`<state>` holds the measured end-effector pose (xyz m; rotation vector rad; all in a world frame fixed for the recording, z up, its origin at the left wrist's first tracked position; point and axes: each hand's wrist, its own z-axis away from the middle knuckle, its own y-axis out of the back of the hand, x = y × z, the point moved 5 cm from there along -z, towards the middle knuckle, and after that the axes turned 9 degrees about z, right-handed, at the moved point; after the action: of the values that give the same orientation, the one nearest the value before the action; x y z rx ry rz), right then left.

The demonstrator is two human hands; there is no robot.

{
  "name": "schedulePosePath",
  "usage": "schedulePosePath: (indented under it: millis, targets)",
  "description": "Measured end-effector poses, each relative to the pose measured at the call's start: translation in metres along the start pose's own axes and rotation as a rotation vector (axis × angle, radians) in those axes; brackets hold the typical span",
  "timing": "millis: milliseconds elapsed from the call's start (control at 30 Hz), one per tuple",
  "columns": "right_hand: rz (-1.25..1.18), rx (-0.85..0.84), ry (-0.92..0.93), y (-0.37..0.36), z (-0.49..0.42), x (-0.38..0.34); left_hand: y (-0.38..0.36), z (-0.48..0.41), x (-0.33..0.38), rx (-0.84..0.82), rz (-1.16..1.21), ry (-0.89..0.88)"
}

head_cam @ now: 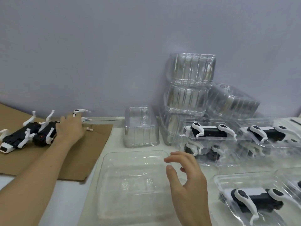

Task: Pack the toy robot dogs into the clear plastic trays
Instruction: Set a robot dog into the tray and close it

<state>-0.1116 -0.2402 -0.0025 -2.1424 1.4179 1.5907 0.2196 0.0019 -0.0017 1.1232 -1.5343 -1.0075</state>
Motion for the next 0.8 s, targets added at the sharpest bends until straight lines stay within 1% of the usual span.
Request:
schedulePosePath:
  millis: [33, 100, 167, 200, 267, 333, 367, 433, 500, 533, 567, 633, 667, 700, 800]
  targets:
    - [-0.005, 0.005, -0.002, 0.001, -0.001, 0.001, 0.001, 0.002, 0.001, 0.070, 0.017, -0.021]
    - [-0.007, 0.009, -0.009, 0.003, -0.004, 0.002, 0.003, 0.012, 0.009, 0.202, 0.124, -0.093]
    - [-0.017, 0.002, -0.011, 0.004, -0.004, 0.003, 0.003, 0.026, 0.013, 0.275, 0.337, -0.133]
    - [-0.029, -0.003, -0.006, 0.004, -0.004, 0.001, 0.001, 0.035, 0.014, 0.300, 0.473, -0.102]
    - [-0.056, -0.009, 0.009, 0.005, -0.003, -0.003, -0.003, 0.053, 0.011, 0.344, 0.776, 0.045]
    - [-0.084, -0.021, 0.012, 0.005, -0.001, -0.006, -0.008, 0.073, 0.010, 0.344, 1.053, 0.203]
    - [-0.099, -0.028, 0.013, 0.005, 0.000, -0.006, -0.009, 0.083, 0.010, 0.342, 1.176, 0.251]
    - [-0.117, -0.038, 0.020, 0.004, 0.002, -0.008, -0.004, 0.102, 0.010, 0.343, 1.376, 0.288]
    - [-0.117, -0.045, 0.043, 0.005, 0.003, -0.011, 0.009, 0.121, 0.012, 0.326, 1.519, 0.252]
    - [-0.109, -0.046, 0.063, 0.005, 0.004, -0.013, 0.021, 0.133, 0.014, 0.324, 1.552, 0.198]
    - [-0.095, -0.043, 0.090, 0.005, 0.005, -0.015, 0.035, 0.146, 0.018, 0.348, 1.531, 0.112]
    - [-0.031, -0.012, 0.181, 0.006, 0.009, -0.021, 0.064, 0.175, 0.030, 0.420, 1.416, -0.102]
    - [0.011, 0.008, 0.244, 0.007, 0.011, -0.025, 0.073, 0.189, 0.037, 0.431, 1.387, -0.187]
    - [0.047, 0.025, 0.320, 0.007, 0.015, -0.030, 0.079, 0.203, 0.046, 0.417, 1.383, -0.249]
    - [0.117, 0.038, 0.535, -0.001, 0.026, -0.041, 0.084, 0.231, 0.071, 0.326, 1.380, -0.358]
